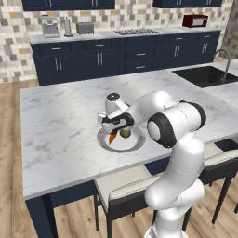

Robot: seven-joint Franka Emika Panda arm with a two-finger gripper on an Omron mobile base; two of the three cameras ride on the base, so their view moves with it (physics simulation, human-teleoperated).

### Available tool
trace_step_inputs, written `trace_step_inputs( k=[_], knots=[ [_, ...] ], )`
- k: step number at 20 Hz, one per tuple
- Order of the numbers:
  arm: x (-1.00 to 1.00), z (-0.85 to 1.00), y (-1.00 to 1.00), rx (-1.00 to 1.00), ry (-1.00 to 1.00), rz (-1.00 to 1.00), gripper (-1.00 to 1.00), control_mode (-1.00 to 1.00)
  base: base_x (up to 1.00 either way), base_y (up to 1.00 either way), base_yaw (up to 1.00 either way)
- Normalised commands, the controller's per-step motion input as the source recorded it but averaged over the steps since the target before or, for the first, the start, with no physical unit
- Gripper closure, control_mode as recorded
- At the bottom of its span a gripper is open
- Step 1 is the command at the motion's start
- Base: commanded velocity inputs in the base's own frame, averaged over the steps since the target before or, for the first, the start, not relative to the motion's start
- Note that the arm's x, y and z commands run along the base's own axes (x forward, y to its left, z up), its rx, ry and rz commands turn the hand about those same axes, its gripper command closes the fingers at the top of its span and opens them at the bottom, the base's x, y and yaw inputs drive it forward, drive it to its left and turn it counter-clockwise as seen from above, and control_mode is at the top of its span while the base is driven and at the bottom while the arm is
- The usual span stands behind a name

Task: Take the cheese, fish, and potato from the fridge and place them on the plate on the dining counter to create an appetizer plate.

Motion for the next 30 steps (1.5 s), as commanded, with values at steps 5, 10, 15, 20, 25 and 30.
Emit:
trace_step_inputs(
  k=[5,10,15,20,25,30],
  knots=[
    [-0.53,0.98,-0.17,0.05,-0.08,0.07,-1.00,-1.00,0.00,0.00,0.00],
    [-0.39,0.97,-0.66,0.04,-0.20,0.23,-1.00,-1.00,0.00,0.00,0.00],
    [-0.56,0.79,-0.57,-0.02,-0.21,0.31,-1.00,-1.00,0.00,0.00,0.00],
    [-0.97,0.84,-0.46,-0.04,-0.19,0.21,-1.00,-1.00,0.00,0.00,0.00],
    [-1.00,0.72,-0.43,-0.03,-0.11,0.17,-1.00,-1.00,0.00,0.00,0.00],
    [-1.00,0.62,-0.17,-0.10,-0.01,0.07,-1.00,-1.00,0.00,0.00,0.00]
  ],
)
